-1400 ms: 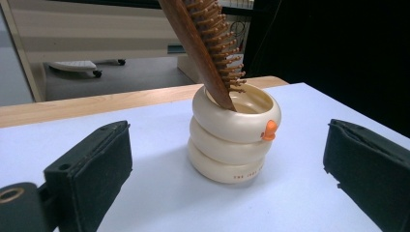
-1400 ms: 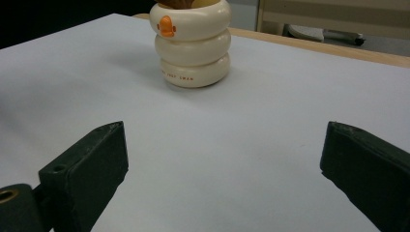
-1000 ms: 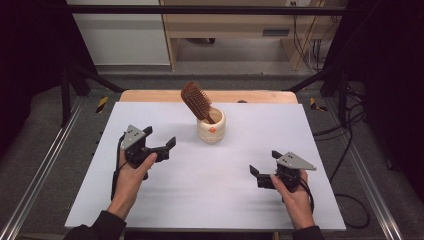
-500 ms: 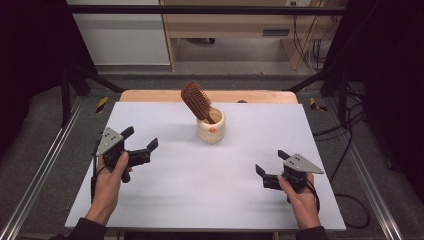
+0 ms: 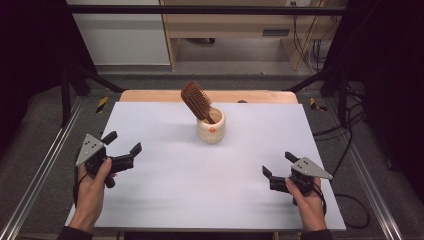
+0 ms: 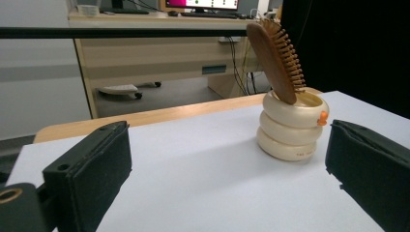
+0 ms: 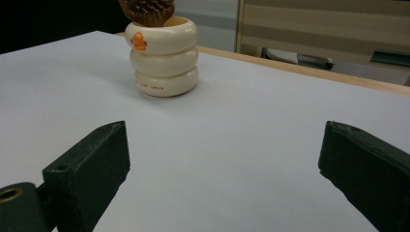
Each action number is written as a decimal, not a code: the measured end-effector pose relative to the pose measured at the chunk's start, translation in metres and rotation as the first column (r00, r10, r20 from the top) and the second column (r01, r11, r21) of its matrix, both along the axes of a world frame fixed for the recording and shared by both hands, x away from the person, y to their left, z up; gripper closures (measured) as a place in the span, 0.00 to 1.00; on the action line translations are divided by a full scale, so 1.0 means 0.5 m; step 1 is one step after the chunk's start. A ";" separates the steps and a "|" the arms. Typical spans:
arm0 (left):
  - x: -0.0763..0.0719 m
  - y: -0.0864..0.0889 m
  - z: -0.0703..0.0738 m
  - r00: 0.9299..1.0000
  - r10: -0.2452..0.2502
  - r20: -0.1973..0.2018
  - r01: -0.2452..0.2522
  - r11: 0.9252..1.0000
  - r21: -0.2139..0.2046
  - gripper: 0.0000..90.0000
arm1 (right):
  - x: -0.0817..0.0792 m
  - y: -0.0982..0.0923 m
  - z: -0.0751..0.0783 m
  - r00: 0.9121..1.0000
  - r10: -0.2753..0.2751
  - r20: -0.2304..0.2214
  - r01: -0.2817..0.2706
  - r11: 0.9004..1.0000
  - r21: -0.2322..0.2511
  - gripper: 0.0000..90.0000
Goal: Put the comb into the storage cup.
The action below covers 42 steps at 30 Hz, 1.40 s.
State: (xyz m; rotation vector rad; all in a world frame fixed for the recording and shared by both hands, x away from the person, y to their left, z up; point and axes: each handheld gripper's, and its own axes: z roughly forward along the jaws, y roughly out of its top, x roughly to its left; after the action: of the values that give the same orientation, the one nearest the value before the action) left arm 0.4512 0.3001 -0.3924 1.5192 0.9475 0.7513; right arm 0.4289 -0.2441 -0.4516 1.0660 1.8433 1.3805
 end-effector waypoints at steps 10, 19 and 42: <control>-0.021 0.063 -0.008 0.999 0.024 0.039 -0.023 1.000 -0.019 0.03 | -0.006 -0.011 -0.004 1.000 -0.011 0.018 0.011 1.000 -0.002 0.05; -0.043 0.098 -0.042 0.998 0.047 0.048 -0.046 0.998 -0.039 0.03 | -0.007 -0.009 -0.006 1.000 -0.002 0.017 0.002 1.000 -0.012 0.05; -0.070 0.080 -0.091 0.998 -0.012 0.059 0.012 1.000 -0.009 0.03 | -0.007 -0.008 -0.009 1.000 0.010 0.017 -0.009 1.000 -0.022 0.05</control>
State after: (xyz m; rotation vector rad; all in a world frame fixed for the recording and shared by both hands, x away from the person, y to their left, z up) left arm 0.4161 0.3402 -0.4379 1.4857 0.8956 0.7783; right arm 0.4255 -0.2481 -0.4563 1.0328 1.8494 1.3682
